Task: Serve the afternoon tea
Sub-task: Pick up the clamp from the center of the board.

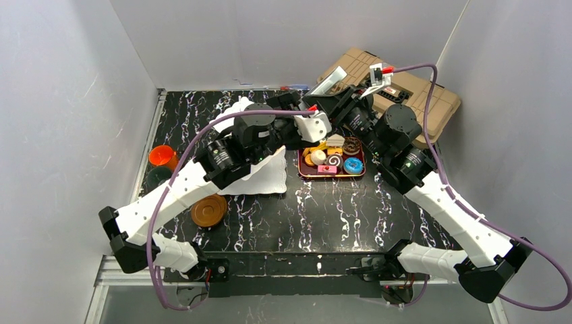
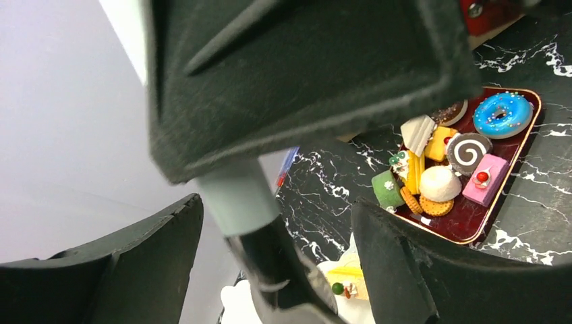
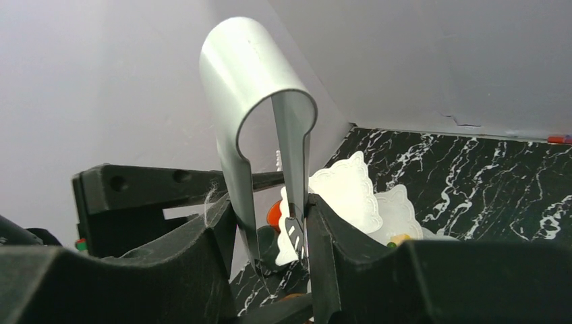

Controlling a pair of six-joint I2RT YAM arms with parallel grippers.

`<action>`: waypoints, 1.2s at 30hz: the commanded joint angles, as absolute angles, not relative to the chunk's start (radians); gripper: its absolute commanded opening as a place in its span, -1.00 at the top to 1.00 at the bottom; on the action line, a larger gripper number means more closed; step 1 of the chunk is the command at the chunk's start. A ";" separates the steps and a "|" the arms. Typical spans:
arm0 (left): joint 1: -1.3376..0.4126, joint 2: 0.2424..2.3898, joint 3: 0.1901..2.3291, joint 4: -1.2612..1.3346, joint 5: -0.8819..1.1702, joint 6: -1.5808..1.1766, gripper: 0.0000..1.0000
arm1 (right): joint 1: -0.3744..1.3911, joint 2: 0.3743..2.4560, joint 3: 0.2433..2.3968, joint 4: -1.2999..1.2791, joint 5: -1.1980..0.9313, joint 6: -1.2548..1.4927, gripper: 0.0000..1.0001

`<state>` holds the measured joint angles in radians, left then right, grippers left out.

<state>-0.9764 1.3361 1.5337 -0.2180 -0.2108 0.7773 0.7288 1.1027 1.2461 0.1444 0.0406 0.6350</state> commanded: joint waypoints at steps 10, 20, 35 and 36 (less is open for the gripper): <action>-0.979 1.303 1.529 -0.159 -0.265 0.800 0.61 | 0.728 1.051 1.222 0.246 0.010 0.690 0.10; -0.977 1.285 1.553 -0.191 -0.193 0.778 0.84 | 0.729 1.058 1.228 0.214 -0.050 0.713 -0.24; -0.977 1.224 1.524 -0.250 -0.047 0.811 0.91 | 0.674 1.105 1.289 0.172 -0.271 0.744 0.02; -0.977 1.226 1.524 -0.250 -0.047 0.810 0.90 | 0.670 1.104 1.287 0.171 -0.274 0.746 0.07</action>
<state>-0.9680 1.2675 1.5288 -0.2481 -0.1265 0.7841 0.6983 1.0981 1.2514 0.1673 -0.2070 0.7319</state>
